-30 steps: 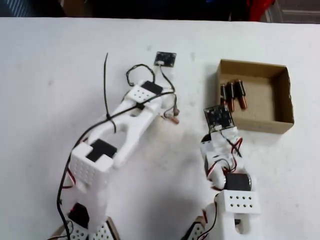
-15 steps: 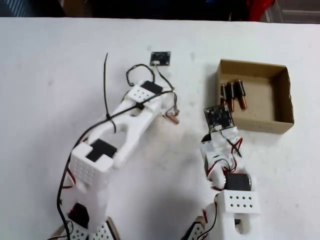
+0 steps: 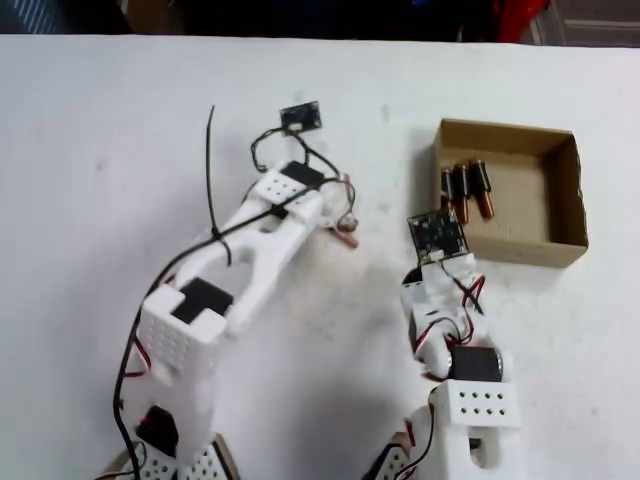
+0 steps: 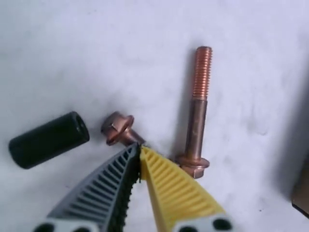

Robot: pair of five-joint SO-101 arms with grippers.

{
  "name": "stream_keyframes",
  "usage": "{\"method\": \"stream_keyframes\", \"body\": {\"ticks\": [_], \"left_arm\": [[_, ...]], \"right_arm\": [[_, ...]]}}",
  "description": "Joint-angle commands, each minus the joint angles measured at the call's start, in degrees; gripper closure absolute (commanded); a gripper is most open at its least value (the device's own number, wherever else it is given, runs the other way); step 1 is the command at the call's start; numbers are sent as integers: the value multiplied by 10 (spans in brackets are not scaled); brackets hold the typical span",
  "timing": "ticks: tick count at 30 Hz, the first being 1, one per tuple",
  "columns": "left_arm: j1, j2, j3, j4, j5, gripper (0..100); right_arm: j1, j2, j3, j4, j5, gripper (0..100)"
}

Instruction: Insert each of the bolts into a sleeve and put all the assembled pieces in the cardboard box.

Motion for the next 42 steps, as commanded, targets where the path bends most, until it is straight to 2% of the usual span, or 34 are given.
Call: {"method": "stream_keyframes", "body": {"ticks": [1, 6, 12, 15, 24, 27, 31, 37, 39, 42], "left_arm": [[-7, 0, -4, -7, 32, 976], [-6, 0, -8, 23, 67, 949], [-5, 3, -4, 25, 86, 753], [-5, 7, -4, 25, 97, 717], [-8, 7, -3, 21, 99, 718], [-24, 7, -5, 21, 131, 718], [-47, 7, -4, 20, 135, 718], [-38, 8, -2, 23, 135, 719], [-36, 8, -2, 25, 136, 751], [-28, 8, -2, 25, 135, 860]], "right_arm": [[5, -14, -5, -13, -1, 981], [5, -14, -5, -13, -1, 981], [5, -14, -5, -13, -1, 981], [5, -14, -5, -13, -1, 981], [5, -14, -5, -13, -1, 981], [5, -14, -5, -13, -1, 981], [5, -14, -5, -13, -1, 981], [5, -14, -5, -13, -1, 981], [5, -14, -5, -13, -1, 981], [5, -14, -5, -13, -1, 981]]}}
